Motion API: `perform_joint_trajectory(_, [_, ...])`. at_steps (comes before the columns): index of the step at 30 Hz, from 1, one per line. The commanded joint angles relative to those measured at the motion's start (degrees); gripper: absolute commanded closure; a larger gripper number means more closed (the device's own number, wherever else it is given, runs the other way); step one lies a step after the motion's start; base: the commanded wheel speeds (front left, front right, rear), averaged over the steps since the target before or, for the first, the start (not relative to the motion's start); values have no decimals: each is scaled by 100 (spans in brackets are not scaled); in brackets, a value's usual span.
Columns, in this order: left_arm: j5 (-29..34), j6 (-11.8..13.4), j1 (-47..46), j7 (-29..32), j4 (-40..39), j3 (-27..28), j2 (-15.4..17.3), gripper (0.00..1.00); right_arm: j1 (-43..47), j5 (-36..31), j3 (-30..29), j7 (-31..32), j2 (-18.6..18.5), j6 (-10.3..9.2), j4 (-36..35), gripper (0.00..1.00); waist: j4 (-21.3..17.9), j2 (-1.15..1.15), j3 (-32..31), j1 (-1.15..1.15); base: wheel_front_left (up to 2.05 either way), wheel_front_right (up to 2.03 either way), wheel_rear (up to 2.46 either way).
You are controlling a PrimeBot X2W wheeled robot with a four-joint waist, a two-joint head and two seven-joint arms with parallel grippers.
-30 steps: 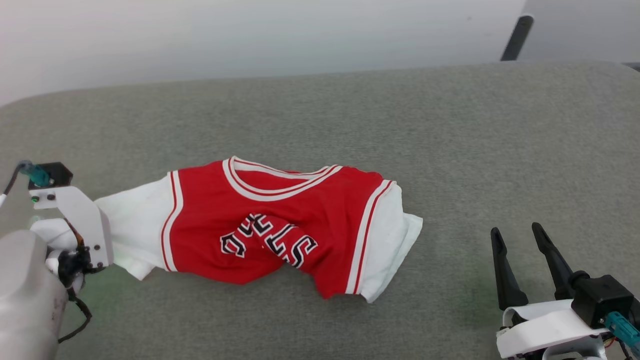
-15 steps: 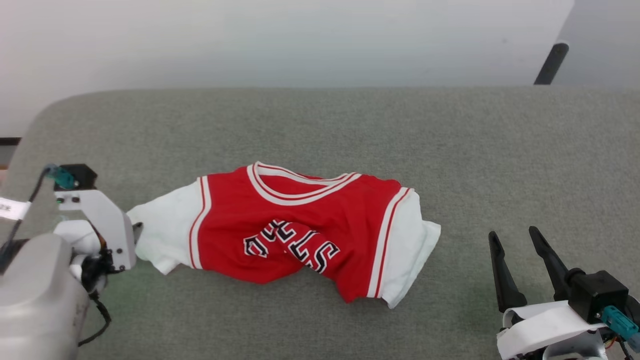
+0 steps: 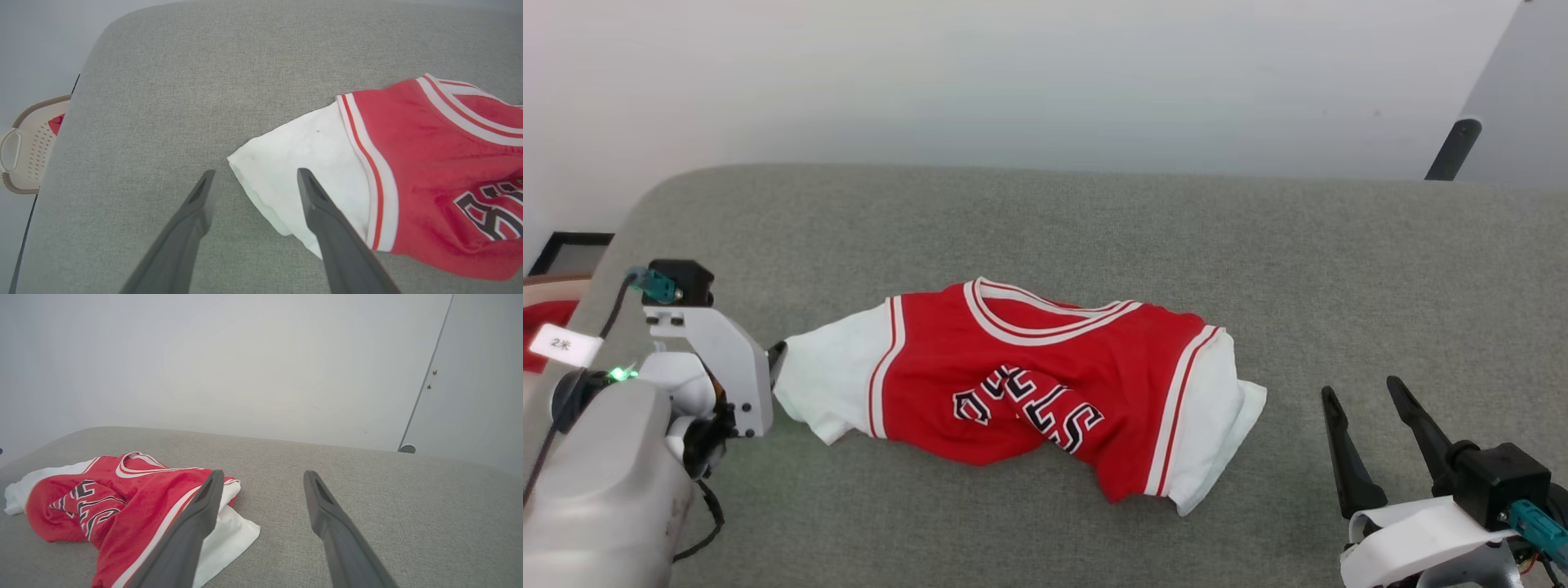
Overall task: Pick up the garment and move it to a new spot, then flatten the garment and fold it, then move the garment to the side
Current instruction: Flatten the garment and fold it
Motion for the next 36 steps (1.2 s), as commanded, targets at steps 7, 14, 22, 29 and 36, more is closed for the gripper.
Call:
perform_joint_trajectory(7, [-147, -21, -253, 229, 306, -102, 43, 0, -126, 43, 147, 113, -120, 3, -230, 0, -187, 0, 306, 0, 0, 0, 0])
perform_joint_trajectory(14, [-344, -19, -483, 503, 689, -78, 116, 0, -256, 78, 202, 191, -190, 3, -320, 0, -377, 0, 589, 0, 0, 0, 0])
perform_joint_trajectory(22, [-586, -19, -715, 715, 1079, 33, 77, 0, -425, 105, 280, 252, -238, 3, -361, 0, -479, 0, 872, 0, 0, 0, 0])
perform_joint_trajectory(29, [-811, -19, -800, 943, 1240, 50, -52, 100, -562, 225, 316, 554, -263, 3, -391, 0, -464, 0, 1016, 0, 0, 0, 0])
perform_joint_trajectory(36, [-844, -20, -889, 918, 1167, -68, -129, 100, -742, 462, 369, 1293, -347, 3, -314, 0, -369, 0, 1113, 0, 0, 0, 0])
